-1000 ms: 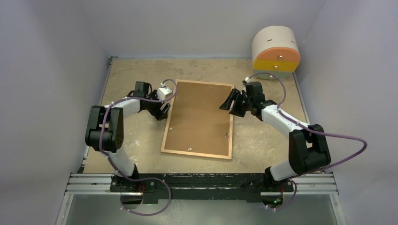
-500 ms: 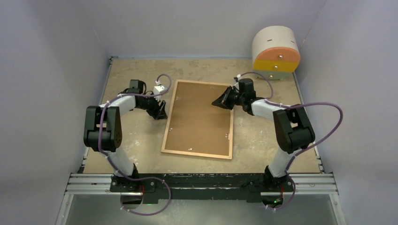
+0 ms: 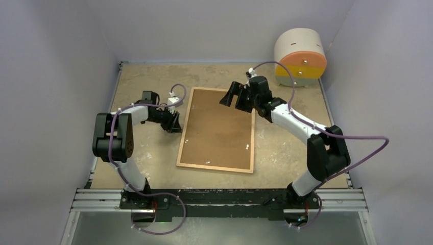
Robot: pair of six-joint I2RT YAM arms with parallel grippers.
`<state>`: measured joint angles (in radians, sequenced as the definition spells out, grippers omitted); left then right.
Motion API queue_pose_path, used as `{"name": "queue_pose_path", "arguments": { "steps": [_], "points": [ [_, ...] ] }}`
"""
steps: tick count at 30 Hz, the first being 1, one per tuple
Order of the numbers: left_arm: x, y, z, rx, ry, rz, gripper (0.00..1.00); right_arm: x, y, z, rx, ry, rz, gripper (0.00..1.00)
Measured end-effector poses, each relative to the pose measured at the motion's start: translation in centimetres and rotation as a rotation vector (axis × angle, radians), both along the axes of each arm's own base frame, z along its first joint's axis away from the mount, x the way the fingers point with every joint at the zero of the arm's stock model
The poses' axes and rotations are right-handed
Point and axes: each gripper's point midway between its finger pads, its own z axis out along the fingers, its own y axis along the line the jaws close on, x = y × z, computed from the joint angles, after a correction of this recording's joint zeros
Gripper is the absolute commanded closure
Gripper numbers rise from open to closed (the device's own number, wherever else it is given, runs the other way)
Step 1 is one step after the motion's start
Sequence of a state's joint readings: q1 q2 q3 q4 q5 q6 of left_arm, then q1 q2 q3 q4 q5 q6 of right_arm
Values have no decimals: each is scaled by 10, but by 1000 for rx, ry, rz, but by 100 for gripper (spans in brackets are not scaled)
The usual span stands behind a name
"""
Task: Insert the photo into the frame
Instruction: Place the photo frame item in the photo frame, then install the photo frame at the center of the board.
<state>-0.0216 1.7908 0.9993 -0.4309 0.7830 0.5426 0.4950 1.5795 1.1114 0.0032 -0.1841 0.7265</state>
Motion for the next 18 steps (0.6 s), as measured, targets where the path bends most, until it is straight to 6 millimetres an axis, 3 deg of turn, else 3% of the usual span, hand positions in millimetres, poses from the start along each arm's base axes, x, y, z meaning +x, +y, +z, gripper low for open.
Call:
{"name": "queue_pose_path", "arguments": {
  "steps": [4,7,8,11,14,18],
  "points": [
    [0,-4,0,-24,2,-8,64,25,-22,-3,-15,-11,-39,1],
    [-2,-6,0,-42,1,-12,65,23,-16,-5,-16,-7,-23,13],
    [-3,-8,0,-47,1,-15,66,17,-7,-6,-13,-5,3,19],
    [-5,-14,0,-58,-1,-30,68,-10,38,-11,17,4,114,23],
    [-9,-21,-1,-72,2,-52,70,-56,85,-24,45,29,246,28],
    [-13,-25,-1,-83,9,-64,73,-107,125,-46,56,54,376,31]
  ]
}}
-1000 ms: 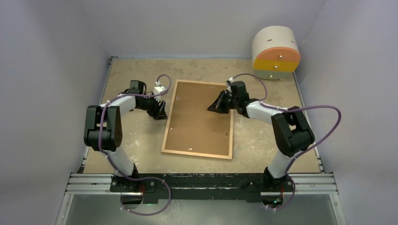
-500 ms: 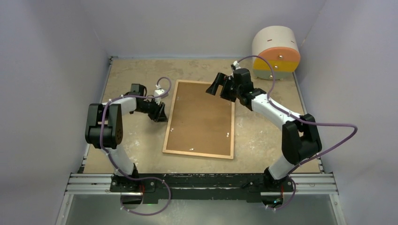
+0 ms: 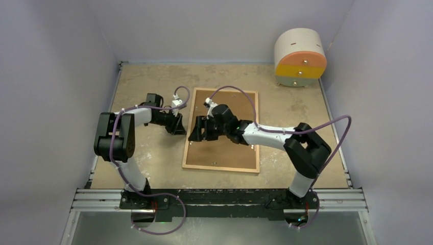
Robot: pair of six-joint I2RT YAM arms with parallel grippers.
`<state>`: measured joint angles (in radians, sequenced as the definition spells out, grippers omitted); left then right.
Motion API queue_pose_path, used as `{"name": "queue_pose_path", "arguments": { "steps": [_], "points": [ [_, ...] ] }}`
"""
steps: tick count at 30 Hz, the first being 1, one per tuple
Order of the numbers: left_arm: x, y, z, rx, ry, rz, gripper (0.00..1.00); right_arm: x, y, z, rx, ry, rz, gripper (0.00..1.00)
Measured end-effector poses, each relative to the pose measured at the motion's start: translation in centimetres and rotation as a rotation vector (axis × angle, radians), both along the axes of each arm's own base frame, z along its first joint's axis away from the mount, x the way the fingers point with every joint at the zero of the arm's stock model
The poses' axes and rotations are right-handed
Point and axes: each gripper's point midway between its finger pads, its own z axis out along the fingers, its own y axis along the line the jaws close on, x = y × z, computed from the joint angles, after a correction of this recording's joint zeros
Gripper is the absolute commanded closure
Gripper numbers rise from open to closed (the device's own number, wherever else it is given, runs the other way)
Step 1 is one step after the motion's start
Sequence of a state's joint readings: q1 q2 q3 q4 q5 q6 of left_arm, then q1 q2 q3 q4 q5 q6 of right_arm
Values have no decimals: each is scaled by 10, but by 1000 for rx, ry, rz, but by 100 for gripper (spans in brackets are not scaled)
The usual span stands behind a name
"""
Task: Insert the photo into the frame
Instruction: Install the photo frame at the center of the board.
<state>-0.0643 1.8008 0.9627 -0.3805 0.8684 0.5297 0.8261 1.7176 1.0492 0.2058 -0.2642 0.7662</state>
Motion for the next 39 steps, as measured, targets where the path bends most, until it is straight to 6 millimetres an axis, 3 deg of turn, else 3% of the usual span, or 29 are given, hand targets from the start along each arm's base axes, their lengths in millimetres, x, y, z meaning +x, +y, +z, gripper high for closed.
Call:
{"name": "queue_pose_path", "arguments": {
  "steps": [5,13,18,26,39],
  "points": [
    [-2,-2,-1,-13,14,6,75,-29,28,-16,3,-5,86,38],
    [-3,-3,-1,-20,28,19,77,-35,41,-51,-38,-19,138,45],
    [-3,-3,-1,-17,29,18,78,-39,43,-58,-28,-33,143,45],
    [-3,-3,-1,-14,29,18,78,-32,46,-57,-13,-79,103,53],
    [-3,-3,-2,-9,28,16,79,-24,41,-73,-37,-78,44,59]
  ]
}}
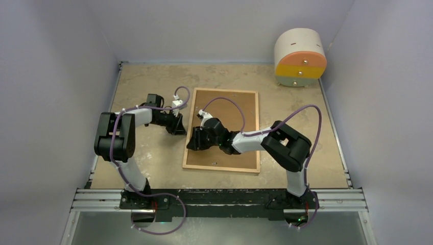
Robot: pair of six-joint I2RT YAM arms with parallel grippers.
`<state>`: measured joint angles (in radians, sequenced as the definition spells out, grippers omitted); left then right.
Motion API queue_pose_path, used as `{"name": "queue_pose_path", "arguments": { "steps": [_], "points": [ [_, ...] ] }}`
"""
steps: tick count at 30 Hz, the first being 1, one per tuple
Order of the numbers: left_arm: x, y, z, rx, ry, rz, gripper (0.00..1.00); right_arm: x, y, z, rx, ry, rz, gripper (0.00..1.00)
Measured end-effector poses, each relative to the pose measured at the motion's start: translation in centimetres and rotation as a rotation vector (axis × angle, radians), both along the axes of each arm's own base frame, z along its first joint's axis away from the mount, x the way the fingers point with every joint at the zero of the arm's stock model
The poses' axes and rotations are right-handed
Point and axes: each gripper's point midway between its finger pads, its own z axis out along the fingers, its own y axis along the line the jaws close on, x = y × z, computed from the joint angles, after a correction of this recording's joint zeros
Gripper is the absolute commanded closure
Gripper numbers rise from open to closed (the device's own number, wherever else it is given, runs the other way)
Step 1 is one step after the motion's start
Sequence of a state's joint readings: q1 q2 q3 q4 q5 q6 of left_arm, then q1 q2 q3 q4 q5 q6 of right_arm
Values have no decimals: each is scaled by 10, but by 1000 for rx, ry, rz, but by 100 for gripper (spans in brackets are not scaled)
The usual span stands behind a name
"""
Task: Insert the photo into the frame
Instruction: Install the photo frame at the center of the board.
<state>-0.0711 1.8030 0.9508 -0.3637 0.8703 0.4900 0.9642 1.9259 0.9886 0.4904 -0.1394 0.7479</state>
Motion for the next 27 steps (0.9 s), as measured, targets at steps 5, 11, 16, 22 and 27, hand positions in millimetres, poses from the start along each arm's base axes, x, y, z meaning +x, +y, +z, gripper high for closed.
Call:
{"name": "queue_pose_path", "arguments": {
  "steps": [5,11,16,22,27],
  "points": [
    [0,0,0,1,0,-1,79,4,0,-2,-1,-6,-23,61],
    [0,0,0,3,-2,-3,79,10,1,-2,5,-17,-53,64],
    [0,0,0,5,-3,-3,79,12,0,-3,0,-22,-72,65],
    [0,0,-1,5,-4,-4,80,13,0,-4,0,-19,-80,67],
    [0,0,-1,8,-8,-8,80,15,4,-5,8,-12,-85,68]
  ]
}}
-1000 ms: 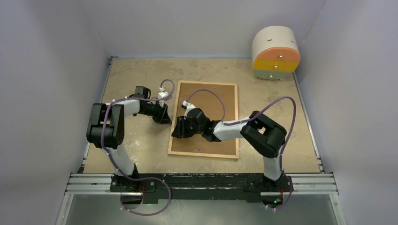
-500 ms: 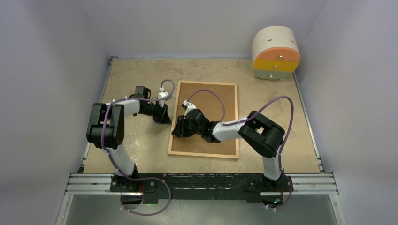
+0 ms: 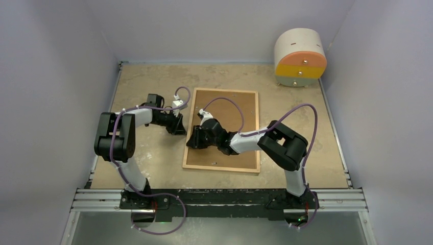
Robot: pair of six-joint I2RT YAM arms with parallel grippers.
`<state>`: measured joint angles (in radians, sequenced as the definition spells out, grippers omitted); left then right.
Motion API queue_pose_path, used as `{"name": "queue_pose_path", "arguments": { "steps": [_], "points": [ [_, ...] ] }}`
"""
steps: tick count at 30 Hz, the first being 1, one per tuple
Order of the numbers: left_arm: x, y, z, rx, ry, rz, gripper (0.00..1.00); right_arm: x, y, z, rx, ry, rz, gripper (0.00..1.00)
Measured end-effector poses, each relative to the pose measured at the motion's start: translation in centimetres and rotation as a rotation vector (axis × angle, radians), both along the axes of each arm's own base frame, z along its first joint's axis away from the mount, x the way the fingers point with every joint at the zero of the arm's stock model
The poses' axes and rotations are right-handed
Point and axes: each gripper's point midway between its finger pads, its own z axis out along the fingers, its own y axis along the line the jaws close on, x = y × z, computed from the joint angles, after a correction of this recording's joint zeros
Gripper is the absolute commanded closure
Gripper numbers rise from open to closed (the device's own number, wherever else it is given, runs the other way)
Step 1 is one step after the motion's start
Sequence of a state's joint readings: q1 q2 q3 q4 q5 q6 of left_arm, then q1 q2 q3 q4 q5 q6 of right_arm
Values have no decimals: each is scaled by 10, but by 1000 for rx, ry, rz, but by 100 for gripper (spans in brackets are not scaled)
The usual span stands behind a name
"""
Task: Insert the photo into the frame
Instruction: Install the photo frame at the center of the board.
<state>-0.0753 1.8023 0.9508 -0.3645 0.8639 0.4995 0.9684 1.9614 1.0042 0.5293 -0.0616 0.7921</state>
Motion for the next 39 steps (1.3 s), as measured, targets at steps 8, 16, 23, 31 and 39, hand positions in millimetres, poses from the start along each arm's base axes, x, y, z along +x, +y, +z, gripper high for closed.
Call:
{"name": "queue_pose_path", "arguments": {
  "steps": [8,16,23,31,39],
  "points": [
    [0,0,0,4,-10,-10,81,1,2,-1,2,3,-3,69],
    [0,0,0,7,-14,-14,82,3,1,-1,-3,-4,-19,70],
    [-1,-2,0,8,-14,-17,83,8,1,1,-16,-45,-15,65],
    [-1,-2,0,11,-15,-19,84,-2,-17,2,-30,-53,-16,63],
    [-1,-2,0,11,-14,-20,85,-2,-17,2,-28,-50,-13,63]
  ]
}}
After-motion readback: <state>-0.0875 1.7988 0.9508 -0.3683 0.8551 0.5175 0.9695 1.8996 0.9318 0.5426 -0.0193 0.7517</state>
